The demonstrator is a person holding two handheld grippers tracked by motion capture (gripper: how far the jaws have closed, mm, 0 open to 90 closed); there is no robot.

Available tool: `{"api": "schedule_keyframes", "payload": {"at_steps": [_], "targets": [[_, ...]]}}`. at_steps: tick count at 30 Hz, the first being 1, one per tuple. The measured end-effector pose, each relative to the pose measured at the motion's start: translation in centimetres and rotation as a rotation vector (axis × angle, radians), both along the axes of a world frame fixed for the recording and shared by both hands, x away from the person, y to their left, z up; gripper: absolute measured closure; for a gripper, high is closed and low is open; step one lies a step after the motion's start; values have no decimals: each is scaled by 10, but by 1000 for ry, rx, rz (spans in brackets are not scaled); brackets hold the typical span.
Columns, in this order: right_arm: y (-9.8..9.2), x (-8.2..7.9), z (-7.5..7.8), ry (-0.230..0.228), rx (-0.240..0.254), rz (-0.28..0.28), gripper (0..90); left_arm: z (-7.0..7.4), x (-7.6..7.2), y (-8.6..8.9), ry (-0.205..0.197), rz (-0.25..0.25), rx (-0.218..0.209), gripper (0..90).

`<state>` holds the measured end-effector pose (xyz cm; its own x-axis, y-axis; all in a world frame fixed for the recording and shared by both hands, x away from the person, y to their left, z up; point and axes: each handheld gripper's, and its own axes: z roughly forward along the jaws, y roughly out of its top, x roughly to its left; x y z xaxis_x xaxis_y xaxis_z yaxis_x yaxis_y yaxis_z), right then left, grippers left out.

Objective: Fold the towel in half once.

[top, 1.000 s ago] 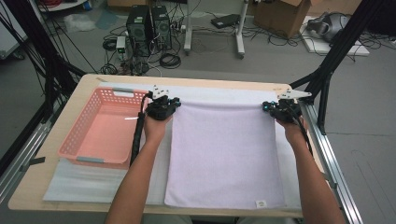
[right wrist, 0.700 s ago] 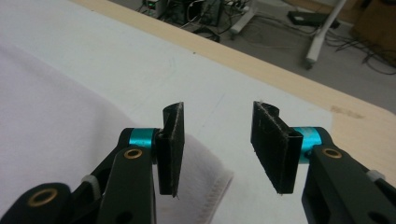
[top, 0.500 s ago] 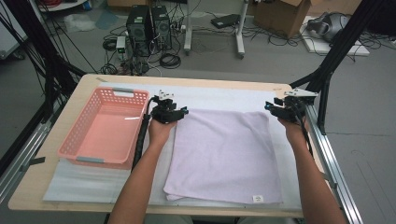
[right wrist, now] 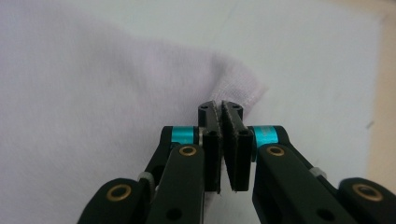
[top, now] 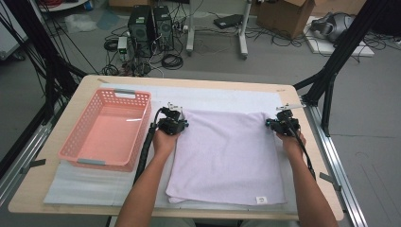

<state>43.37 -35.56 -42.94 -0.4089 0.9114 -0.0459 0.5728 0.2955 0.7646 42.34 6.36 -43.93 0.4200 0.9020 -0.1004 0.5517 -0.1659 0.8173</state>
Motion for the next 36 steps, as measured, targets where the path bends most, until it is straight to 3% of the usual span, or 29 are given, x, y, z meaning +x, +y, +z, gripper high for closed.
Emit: {"api": "schedule_keyframes", "payload": {"at_steps": [2,3,4,6,7,8,9,13,15,20,22,23,24,26,27,28,31,33,34,36], "targets": [[1,-2,7,-86,44,-17,860,4,-5,8,-33,64,-38,862],[2,-2,9,-120,62,-24,829,3,-6,11,-31,81,-36,861],[3,-1,9,-119,67,-35,741,3,-6,14,-25,92,-22,859],[4,1,7,-100,59,-46,685,-1,-9,20,-38,117,-38,848],[2,0,7,-84,83,-49,658,-4,-9,22,-43,124,-60,812],[0,-1,7,-78,105,-51,647,-6,-9,24,-31,124,-73,705],[-2,-2,8,-76,112,-48,643,-8,-9,25,-21,107,-84,629],[-10,-11,12,-50,104,-25,641,-9,-13,24,0,42,-98,480],[-15,-16,11,-23,102,-17,647,-8,-15,21,-2,20,-94,455],[-20,-20,-1,120,135,10,660,-6,-17,16,1,4,-99,449],[-15,-19,-7,151,119,48,709,-7,-17,14,6,0,-97,444],[-10,-18,-9,168,99,68,784,-7,-17,14,10,-5,-96,444],[-5,-19,-10,158,77,77,843,-7,-18,14,14,-9,-95,444],[1,-19,-7,135,0,61,872,-7,-18,13,18,-12,-92,439],[2,-19,-6,112,-49,35,875,-7,-19,13,21,-17,-89,439],[1,-19,-6,95,-65,7,876,-6,-20,12,20,-22,-85,438],[-3,-18,-9,96,-14,-50,857,-4,-23,10,23,-46,-76,424],[-2,-20,-7,84,-27,-69,753,-1,-26,9,24,-66,-79,417],[-3,-22,-5,77,-11,-65,729,1,-28,8,24,-76,-86,413],[-6,-30,3,61,33,-48,681,4,-36,8,-19,-82,-103,414]]}}
